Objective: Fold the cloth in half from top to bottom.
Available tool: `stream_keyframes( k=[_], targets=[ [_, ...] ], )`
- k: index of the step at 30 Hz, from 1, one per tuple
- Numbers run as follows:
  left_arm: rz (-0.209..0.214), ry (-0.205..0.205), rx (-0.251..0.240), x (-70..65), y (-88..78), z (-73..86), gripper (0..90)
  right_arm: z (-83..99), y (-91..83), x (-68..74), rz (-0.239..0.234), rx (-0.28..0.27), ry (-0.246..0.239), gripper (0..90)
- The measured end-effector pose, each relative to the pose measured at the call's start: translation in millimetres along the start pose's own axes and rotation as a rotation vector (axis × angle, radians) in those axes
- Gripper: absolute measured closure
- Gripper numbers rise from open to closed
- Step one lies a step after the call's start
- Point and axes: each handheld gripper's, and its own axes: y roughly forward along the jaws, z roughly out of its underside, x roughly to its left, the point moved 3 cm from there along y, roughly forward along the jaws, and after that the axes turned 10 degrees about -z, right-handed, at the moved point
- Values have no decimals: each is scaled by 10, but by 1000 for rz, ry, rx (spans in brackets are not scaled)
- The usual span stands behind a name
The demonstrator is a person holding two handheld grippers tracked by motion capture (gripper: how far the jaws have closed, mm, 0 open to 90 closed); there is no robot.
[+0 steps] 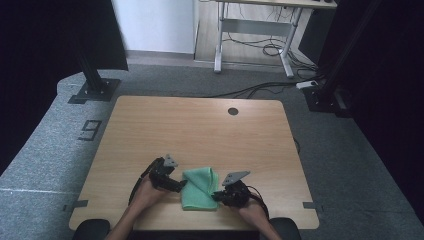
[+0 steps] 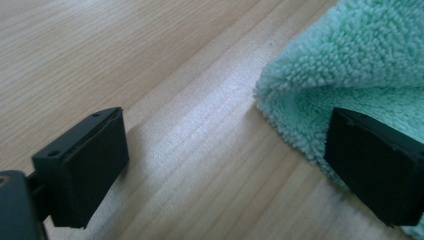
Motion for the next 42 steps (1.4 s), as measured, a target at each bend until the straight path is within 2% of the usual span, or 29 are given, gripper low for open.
stream_keyframes(
  k=[7,13,15,17,18,20,21,26,31,35,37,42],
  targets=[
    [-31,-42,-28,163,116,-67,13,-91,34,-123,41,1,-2,844],
    [-59,-77,-34,320,235,-172,13,-228,70,-362,72,-8,16,845],
    [-58,-77,-34,356,258,-201,19,-264,79,-434,68,-15,31,845],
    [-38,-58,-34,374,239,-224,61,-282,85,-480,62,-26,42,845],
    [-21,-44,-44,373,211,-231,144,-282,84,-493,57,-31,45,844],
    [-36,-12,-52,361,154,-245,202,-270,81,-503,46,-43,51,843],
    [-30,-3,-52,358,123,-256,207,-263,80,-504,45,-49,55,842],
    [53,-25,-88,337,-38,-447,246,-258,78,-512,36,-57,64,840],
    [72,-10,-79,311,-72,-743,266,-252,77,-510,37,-62,67,838],
    [86,-19,-82,256,-57,-974,288,-245,78,-508,36,-69,68,836],
    [96,-12,-82,185,-51,-1113,301,-240,76,-507,36,-70,67,835],
    [127,18,-69,13,-24,-1332,334,-234,76,-513,33,-77,68,833]
  ],
)
